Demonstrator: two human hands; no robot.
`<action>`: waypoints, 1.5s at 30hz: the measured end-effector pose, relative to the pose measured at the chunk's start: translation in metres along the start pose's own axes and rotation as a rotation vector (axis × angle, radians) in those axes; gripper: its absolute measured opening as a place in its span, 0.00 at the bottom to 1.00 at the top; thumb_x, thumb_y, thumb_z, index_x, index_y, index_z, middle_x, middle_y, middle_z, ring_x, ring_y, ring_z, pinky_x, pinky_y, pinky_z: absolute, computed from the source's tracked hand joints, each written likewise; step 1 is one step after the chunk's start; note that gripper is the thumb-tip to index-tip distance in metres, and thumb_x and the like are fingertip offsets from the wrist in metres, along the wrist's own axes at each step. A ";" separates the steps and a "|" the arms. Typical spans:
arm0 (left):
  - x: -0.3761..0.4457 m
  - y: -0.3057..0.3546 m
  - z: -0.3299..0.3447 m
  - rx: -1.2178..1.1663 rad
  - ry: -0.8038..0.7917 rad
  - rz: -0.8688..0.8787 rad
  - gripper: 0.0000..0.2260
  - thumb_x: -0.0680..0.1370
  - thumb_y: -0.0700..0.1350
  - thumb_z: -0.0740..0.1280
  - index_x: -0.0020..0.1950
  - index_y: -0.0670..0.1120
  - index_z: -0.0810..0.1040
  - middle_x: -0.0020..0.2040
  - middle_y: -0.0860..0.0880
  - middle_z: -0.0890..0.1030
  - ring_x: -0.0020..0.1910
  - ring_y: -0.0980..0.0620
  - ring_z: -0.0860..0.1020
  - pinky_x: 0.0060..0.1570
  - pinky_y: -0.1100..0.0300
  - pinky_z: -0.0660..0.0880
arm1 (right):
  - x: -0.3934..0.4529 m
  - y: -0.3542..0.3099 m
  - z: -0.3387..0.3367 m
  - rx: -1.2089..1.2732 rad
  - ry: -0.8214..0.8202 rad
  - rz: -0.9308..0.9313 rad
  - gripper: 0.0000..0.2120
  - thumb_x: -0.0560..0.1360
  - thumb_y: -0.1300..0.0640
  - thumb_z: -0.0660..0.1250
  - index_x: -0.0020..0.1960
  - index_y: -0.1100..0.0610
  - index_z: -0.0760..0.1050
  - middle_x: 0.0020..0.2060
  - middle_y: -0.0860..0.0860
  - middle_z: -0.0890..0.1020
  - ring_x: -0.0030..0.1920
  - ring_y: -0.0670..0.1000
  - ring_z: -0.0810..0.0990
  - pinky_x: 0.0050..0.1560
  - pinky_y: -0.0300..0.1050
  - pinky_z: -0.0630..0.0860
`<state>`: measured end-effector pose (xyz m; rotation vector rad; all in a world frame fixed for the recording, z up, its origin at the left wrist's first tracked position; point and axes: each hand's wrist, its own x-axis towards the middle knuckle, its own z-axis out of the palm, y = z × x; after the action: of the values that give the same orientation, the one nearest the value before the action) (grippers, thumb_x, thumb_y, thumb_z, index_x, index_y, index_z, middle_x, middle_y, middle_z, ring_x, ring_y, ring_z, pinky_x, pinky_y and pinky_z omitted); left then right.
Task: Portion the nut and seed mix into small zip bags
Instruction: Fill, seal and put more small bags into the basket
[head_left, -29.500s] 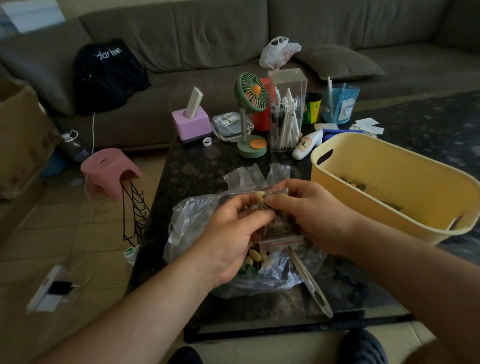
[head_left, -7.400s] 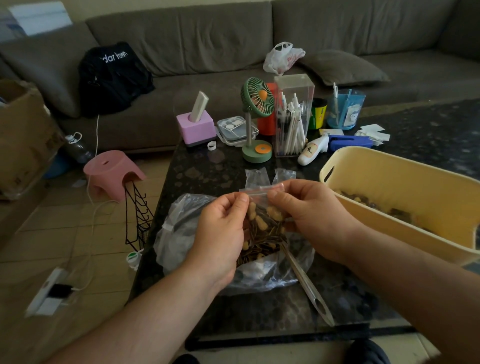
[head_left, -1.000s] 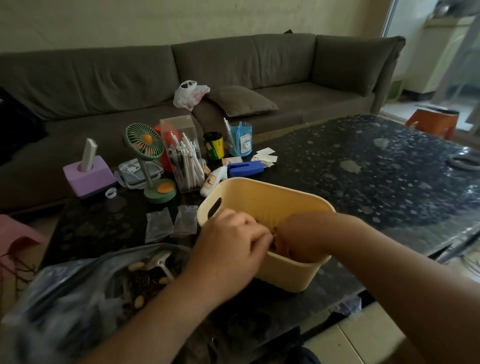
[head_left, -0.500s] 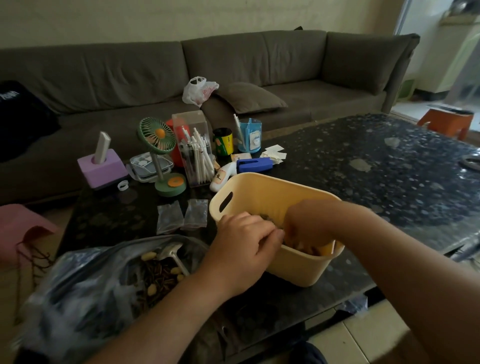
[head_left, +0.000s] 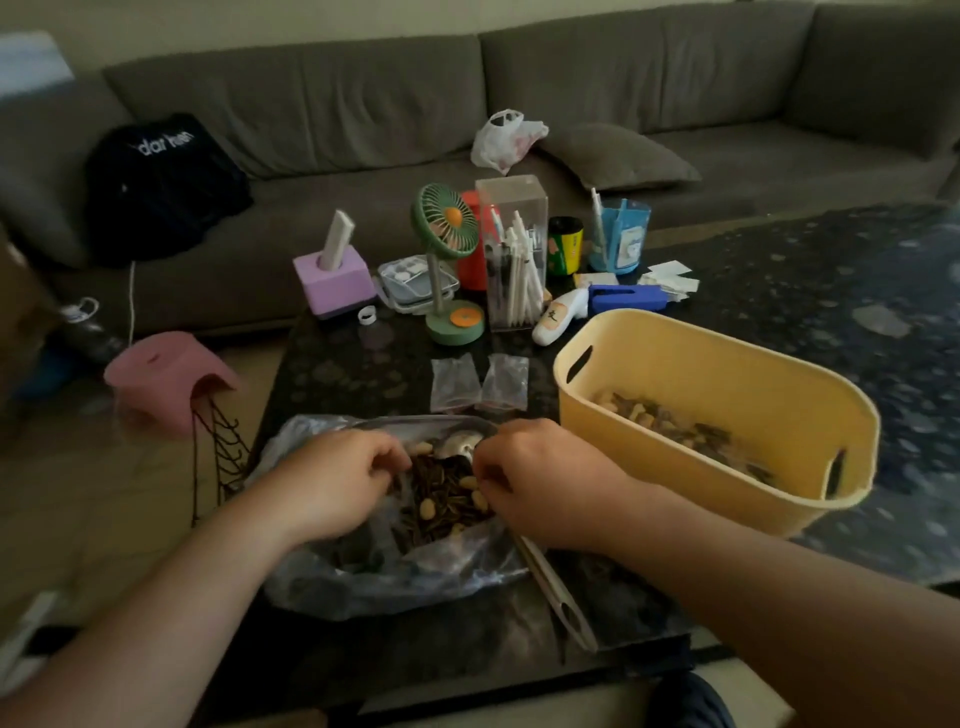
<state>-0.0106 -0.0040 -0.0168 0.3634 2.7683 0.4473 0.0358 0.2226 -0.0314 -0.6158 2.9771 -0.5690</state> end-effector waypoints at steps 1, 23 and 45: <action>0.001 -0.006 0.005 0.040 -0.005 -0.016 0.11 0.84 0.47 0.67 0.64 0.60 0.81 0.58 0.60 0.80 0.56 0.59 0.79 0.59 0.58 0.78 | 0.005 0.002 0.005 0.007 -0.012 0.023 0.05 0.81 0.53 0.65 0.47 0.49 0.75 0.46 0.48 0.77 0.45 0.51 0.77 0.49 0.50 0.80; -0.022 0.010 0.014 0.374 -0.064 -0.098 0.35 0.75 0.58 0.76 0.79 0.50 0.68 0.73 0.47 0.72 0.70 0.47 0.73 0.62 0.53 0.75 | 0.011 0.015 0.023 -0.295 -0.284 0.241 0.13 0.83 0.51 0.66 0.65 0.52 0.70 0.57 0.55 0.80 0.54 0.55 0.81 0.48 0.47 0.78; 0.011 -0.001 0.032 -0.101 0.167 0.138 0.18 0.85 0.47 0.65 0.75 0.57 0.75 0.72 0.57 0.76 0.71 0.57 0.72 0.66 0.62 0.67 | 0.113 0.055 0.043 -0.282 0.003 0.422 0.12 0.80 0.61 0.68 0.63 0.56 0.77 0.65 0.59 0.77 0.65 0.62 0.76 0.64 0.55 0.76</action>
<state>-0.0100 0.0067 -0.0490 0.5162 2.8774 0.6771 -0.0839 0.2102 -0.0881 0.0162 3.0740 -0.1196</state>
